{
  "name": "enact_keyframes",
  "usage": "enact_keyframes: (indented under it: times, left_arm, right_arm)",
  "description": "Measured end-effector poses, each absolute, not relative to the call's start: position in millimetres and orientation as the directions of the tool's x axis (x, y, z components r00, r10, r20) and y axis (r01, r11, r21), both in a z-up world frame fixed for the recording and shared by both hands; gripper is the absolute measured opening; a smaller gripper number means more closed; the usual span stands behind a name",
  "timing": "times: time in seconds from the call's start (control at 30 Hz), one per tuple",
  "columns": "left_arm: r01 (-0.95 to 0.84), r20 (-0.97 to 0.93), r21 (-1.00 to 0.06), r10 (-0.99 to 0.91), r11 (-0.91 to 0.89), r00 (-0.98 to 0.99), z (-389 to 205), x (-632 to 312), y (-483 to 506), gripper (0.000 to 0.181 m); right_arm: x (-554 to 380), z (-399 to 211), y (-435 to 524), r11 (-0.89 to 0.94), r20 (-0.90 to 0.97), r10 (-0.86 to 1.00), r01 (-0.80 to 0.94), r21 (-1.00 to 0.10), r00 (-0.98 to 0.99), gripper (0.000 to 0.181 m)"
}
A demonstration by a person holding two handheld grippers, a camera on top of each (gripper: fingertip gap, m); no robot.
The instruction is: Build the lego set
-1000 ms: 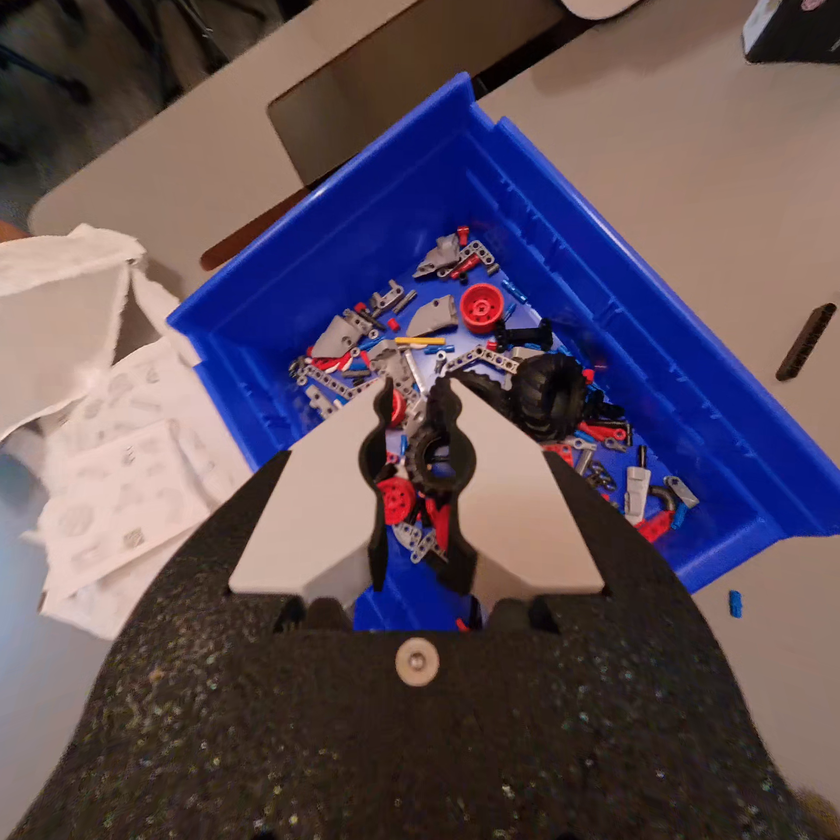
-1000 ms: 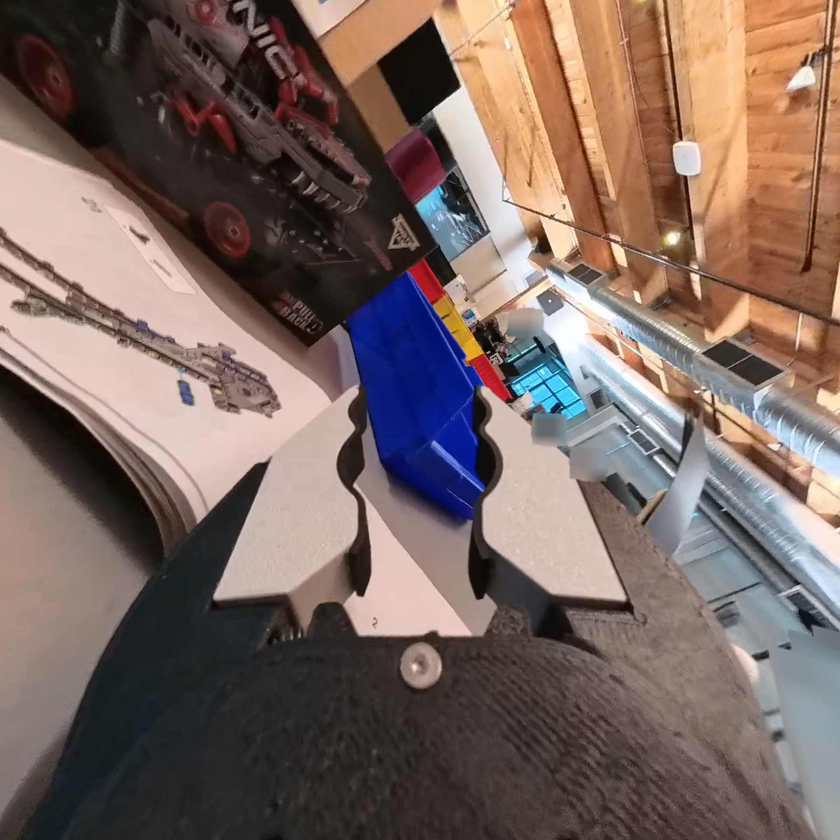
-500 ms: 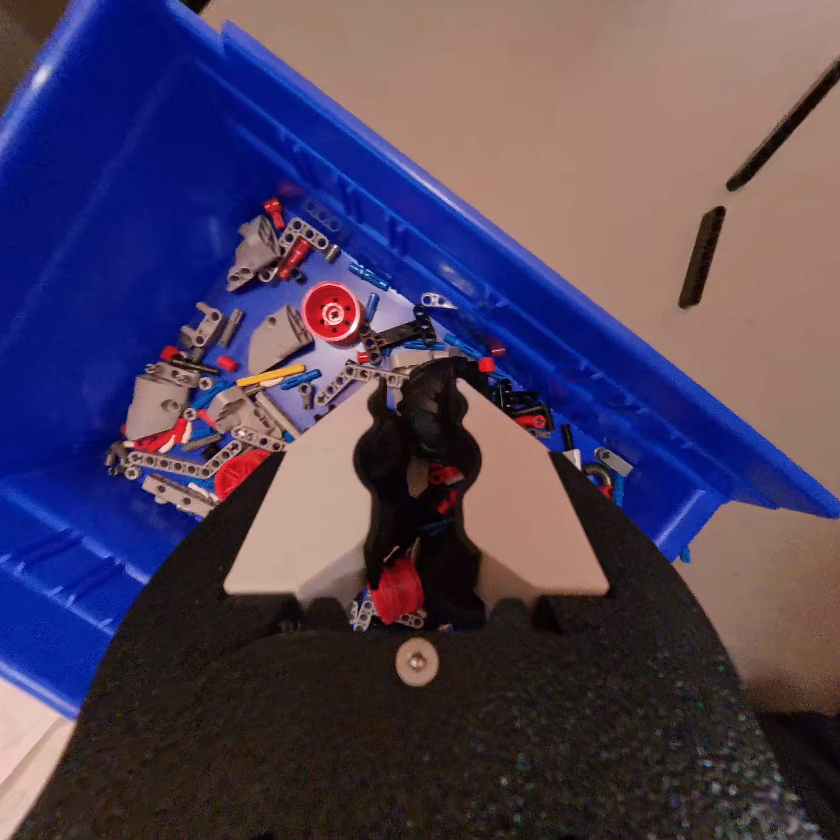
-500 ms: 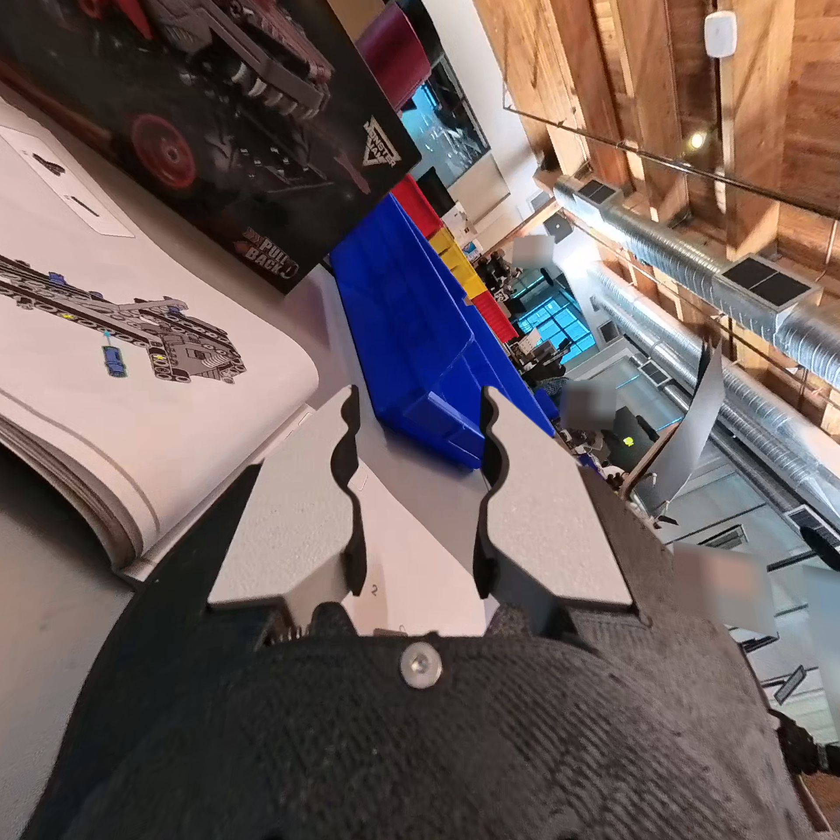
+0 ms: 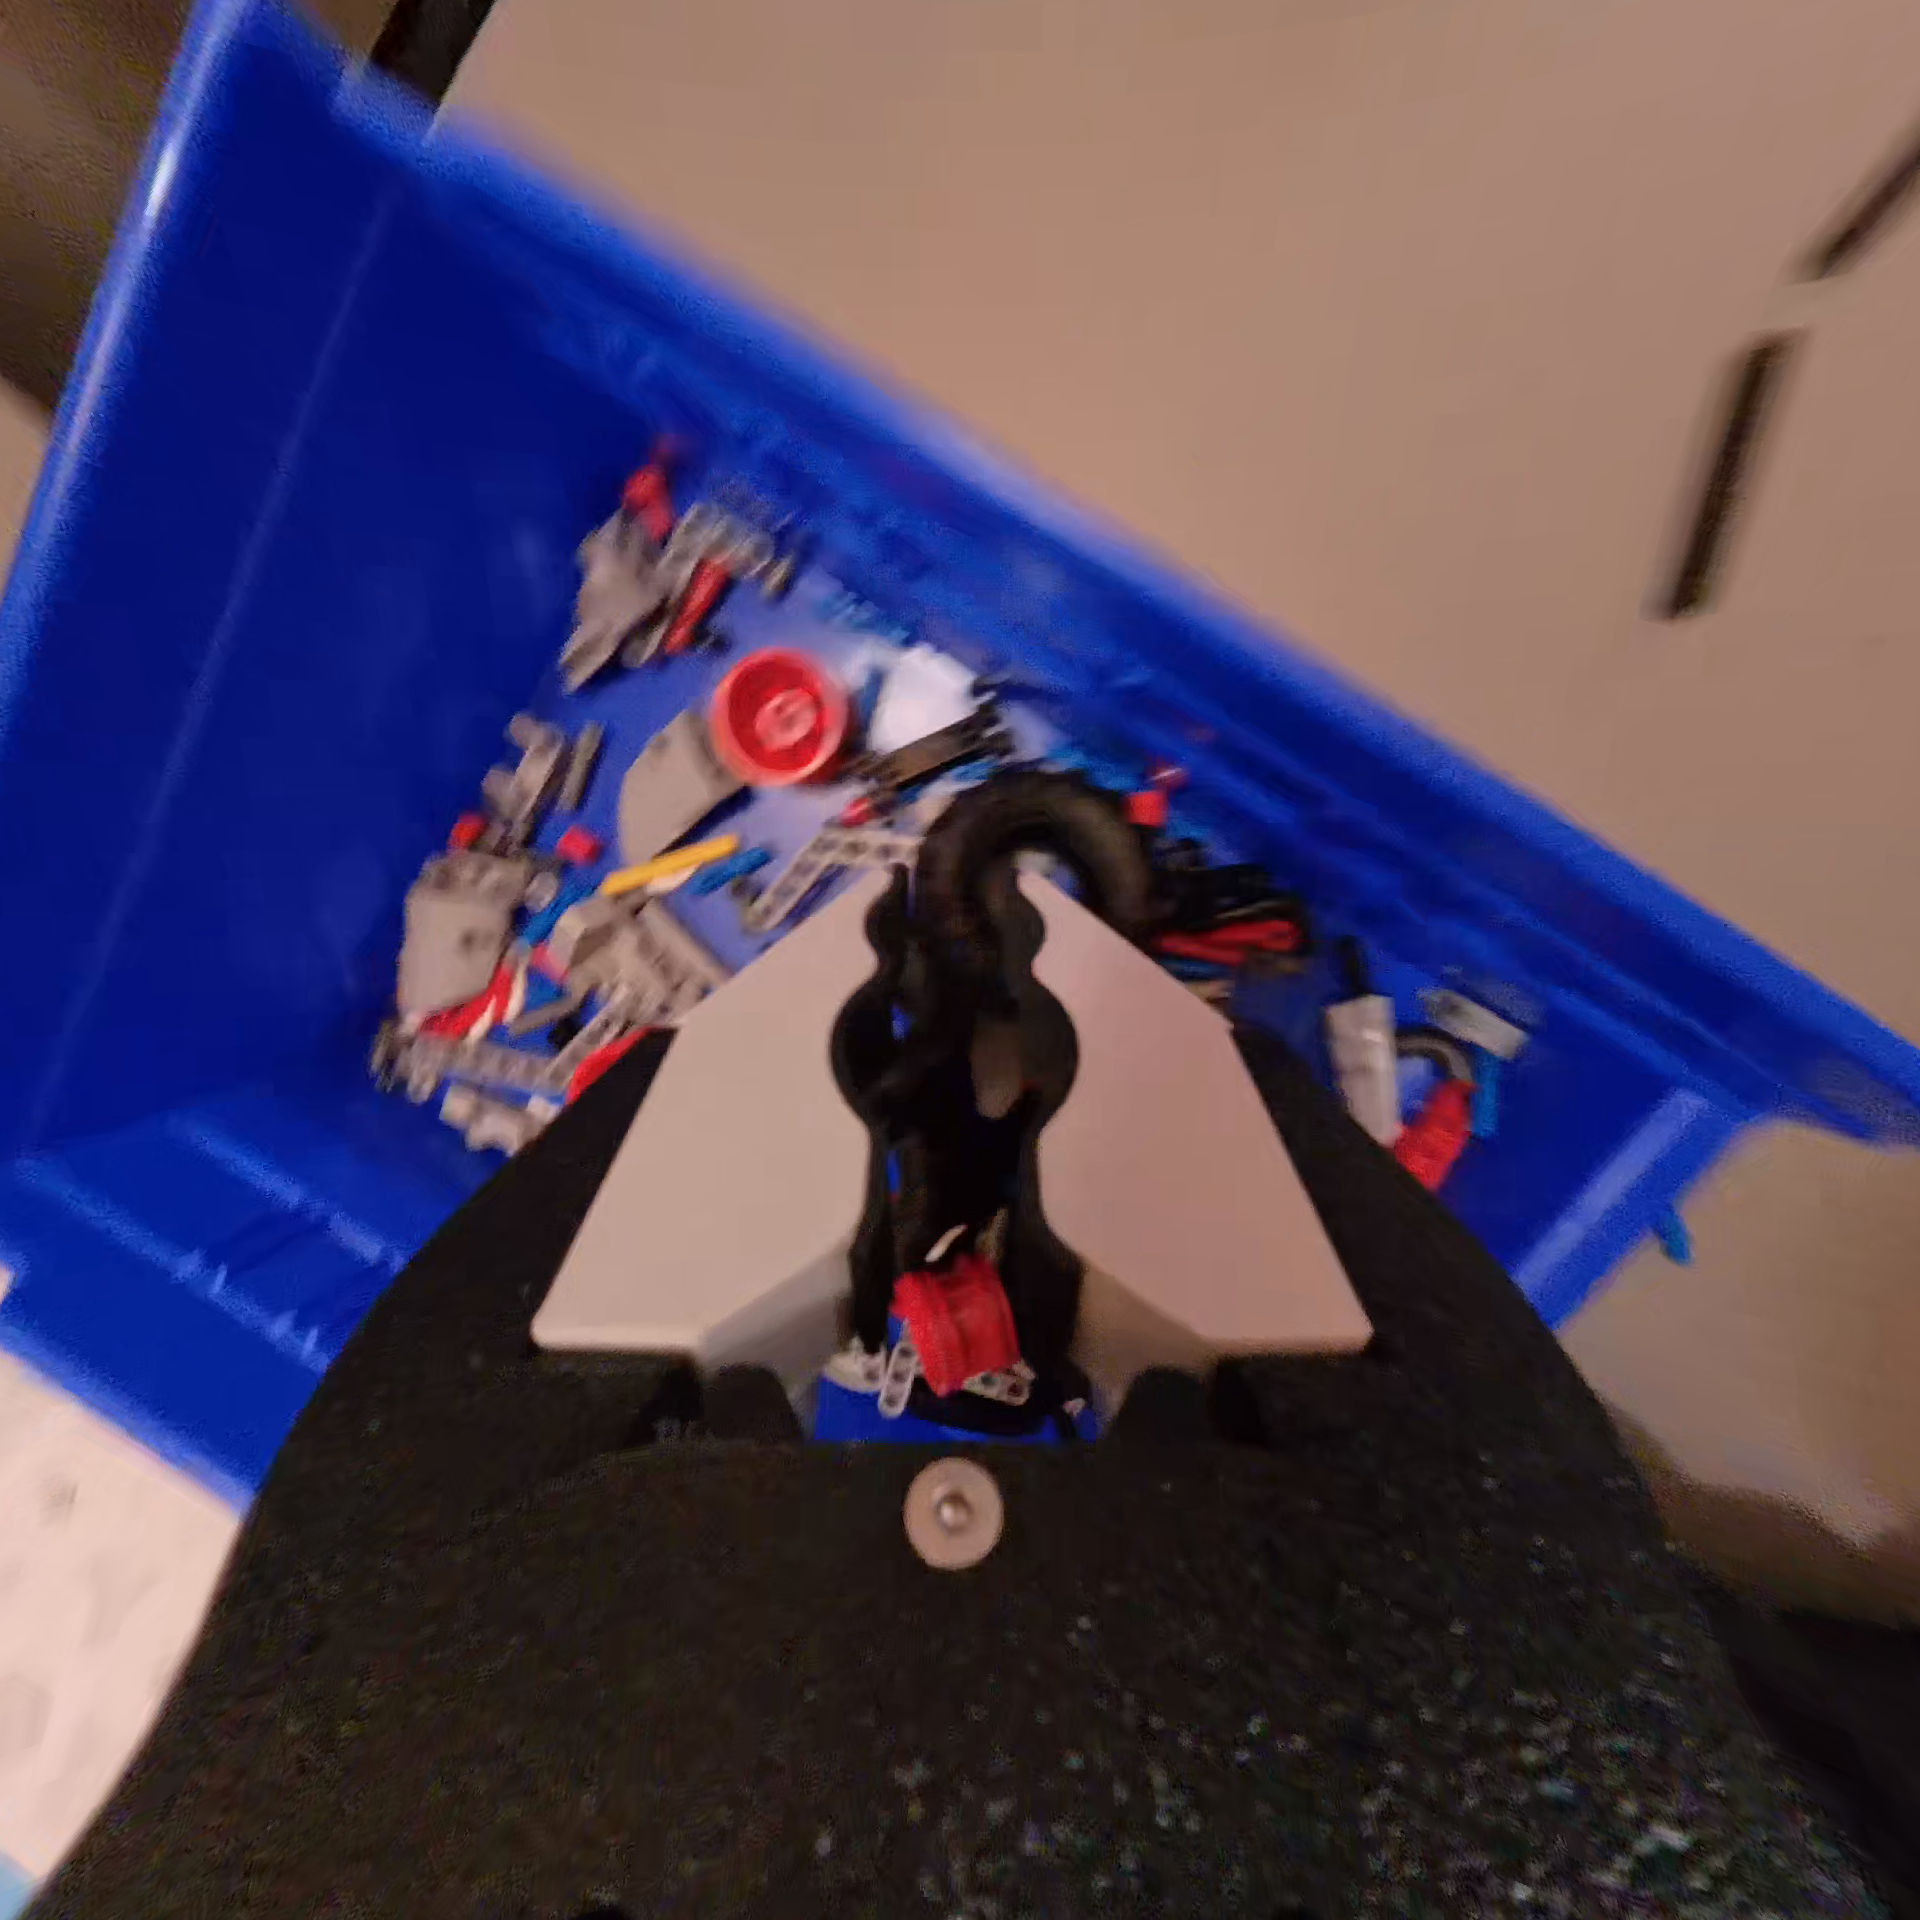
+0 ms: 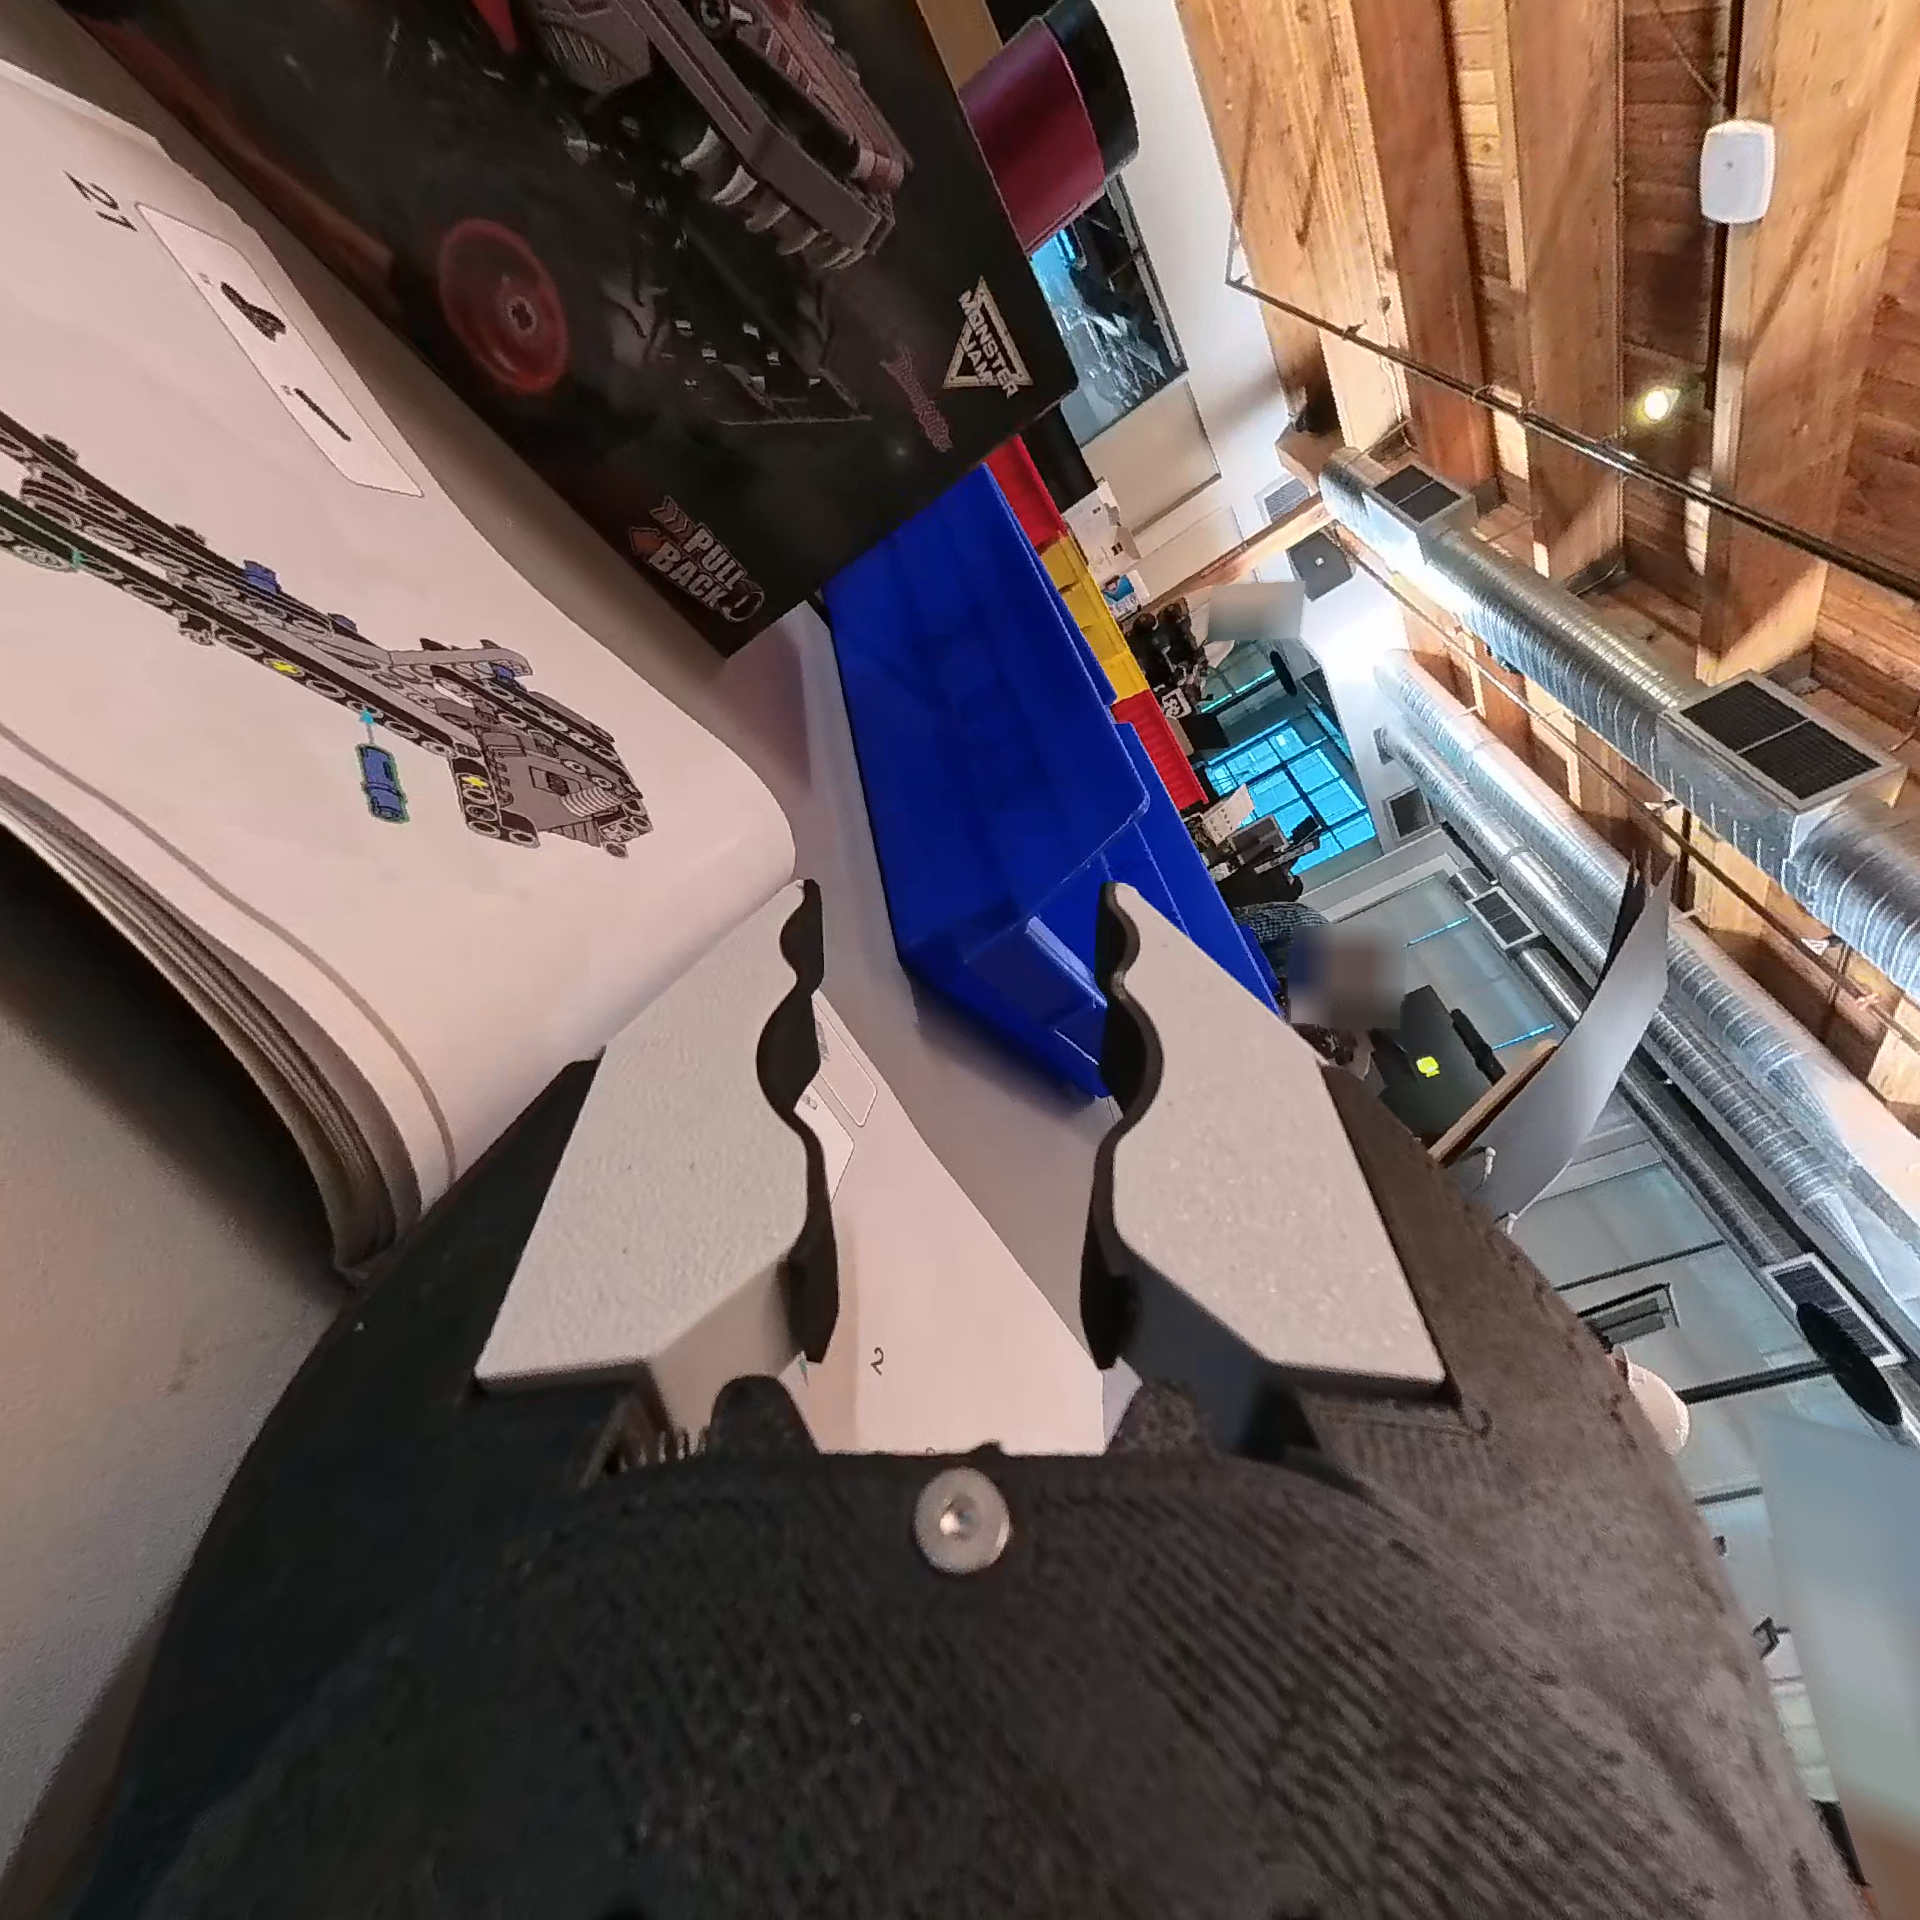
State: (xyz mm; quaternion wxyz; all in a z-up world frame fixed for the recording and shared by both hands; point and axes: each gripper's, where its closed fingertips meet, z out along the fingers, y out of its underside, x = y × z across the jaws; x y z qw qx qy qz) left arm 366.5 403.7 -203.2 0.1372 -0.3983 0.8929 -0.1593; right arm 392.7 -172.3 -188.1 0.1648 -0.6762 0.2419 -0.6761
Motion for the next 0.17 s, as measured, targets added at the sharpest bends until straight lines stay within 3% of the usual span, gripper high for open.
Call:
enact_keyframes:
  times: [0.03, 0.1, 0.17]
  left_arm:
    - [-0.611, -0.082, -0.428, -0.702, 0.666, -0.708, -198.4, 358.1, 389.3, 0.012]
    - [-0.537, 0.013, -0.422, -0.587, 0.731, -0.809, -203.7, 333.8, 370.3, 0.015]
    - [-0.527, 0.05, -0.337, -0.544, 0.78, -0.837, -220.6, 320.7, 372.8, 0.014]
  right_arm:
    - [392.5, -187.9, -172.7, -0.829, 0.835, -0.549, -0.105, -0.549, -0.033, 0.051]
    - [392.5, -186.8, -173.1, -0.825, 0.831, -0.556, -0.102, -0.556, -0.038, 0.051]
    - [392.5, -186.2, -174.0, -0.819, 0.825, -0.563, -0.102, -0.564, -0.041, 0.051]
